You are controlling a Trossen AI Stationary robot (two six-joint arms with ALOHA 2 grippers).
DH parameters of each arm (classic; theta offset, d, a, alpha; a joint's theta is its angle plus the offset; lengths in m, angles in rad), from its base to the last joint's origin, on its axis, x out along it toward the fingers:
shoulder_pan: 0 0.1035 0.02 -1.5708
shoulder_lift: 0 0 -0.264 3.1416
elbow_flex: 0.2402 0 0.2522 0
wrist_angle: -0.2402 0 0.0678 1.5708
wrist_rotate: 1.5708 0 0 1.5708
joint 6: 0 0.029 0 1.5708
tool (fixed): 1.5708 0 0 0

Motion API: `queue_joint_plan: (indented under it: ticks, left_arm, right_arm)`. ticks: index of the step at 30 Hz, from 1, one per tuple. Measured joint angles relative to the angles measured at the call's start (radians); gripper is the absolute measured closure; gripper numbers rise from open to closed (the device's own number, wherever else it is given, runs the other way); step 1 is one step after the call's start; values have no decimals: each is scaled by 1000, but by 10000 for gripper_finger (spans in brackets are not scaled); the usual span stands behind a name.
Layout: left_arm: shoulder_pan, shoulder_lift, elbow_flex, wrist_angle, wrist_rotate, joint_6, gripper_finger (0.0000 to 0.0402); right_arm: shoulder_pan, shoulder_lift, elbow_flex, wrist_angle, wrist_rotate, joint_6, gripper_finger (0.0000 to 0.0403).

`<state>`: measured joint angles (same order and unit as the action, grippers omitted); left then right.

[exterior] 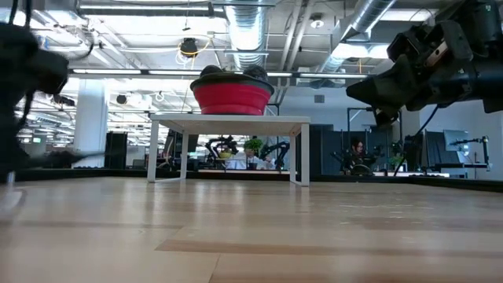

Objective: Pick & Place Fruit
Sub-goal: Put the knife on the shelf

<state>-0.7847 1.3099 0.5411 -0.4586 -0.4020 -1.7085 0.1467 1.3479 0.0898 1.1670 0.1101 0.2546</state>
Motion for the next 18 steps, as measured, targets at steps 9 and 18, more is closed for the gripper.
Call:
queue_joint_plan:
  ticks: [9,18]
  left_arm:
    - [94,-136,4,13,-39,199,309]
    - [305,-377,5,-24,-25,399,309]
  right_arm:
    - [4,0,0,41,0,0,401]
    - [4,0,0,45,0,8,401]
